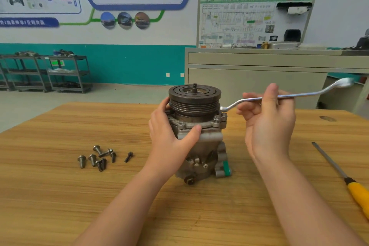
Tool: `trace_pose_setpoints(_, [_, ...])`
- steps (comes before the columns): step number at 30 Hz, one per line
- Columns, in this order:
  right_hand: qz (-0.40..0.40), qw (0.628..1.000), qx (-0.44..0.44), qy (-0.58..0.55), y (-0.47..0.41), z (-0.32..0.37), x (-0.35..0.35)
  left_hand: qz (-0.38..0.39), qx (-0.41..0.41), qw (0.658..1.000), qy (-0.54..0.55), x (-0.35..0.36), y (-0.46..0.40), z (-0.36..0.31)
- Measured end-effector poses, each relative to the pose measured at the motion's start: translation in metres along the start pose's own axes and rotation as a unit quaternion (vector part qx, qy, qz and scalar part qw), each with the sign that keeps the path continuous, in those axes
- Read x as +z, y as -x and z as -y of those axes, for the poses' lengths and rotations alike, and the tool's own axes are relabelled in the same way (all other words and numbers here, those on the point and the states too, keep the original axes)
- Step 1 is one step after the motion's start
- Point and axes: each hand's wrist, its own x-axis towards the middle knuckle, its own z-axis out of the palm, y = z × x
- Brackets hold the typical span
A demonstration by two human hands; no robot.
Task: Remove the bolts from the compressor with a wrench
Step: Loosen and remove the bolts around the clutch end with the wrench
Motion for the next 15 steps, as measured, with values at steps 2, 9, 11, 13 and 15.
trace_pose_setpoints(2, [0.041, 0.990, -0.105, 0.088, 0.010, 0.000, 0.001, -0.001, 0.002, 1.000, 0.000, 0.001, 0.000, 0.001])
trace_pose_setpoints(9, [0.156, 0.883, -0.362, 0.255, 0.033, -0.002, 0.002, -0.004, 0.008, 1.000, -0.008, 0.001, 0.000, 0.000])
trace_pose_setpoints(11, [0.177, 0.846, -0.406, 0.296, 0.040, -0.010, 0.003, -0.005, 0.011, 1.000, -0.015, 0.000, 0.000, 0.000])
trace_pose_setpoints(13, [0.180, 0.855, -0.396, 0.283, 0.050, -0.016, 0.007, -0.007, 0.011, 1.000, -0.019, 0.001, 0.000, 0.000])
trace_pose_setpoints(15, [0.132, 0.906, -0.347, 0.206, 0.058, -0.017, 0.015, -0.008, 0.012, 1.000, -0.021, 0.001, 0.000, 0.000])
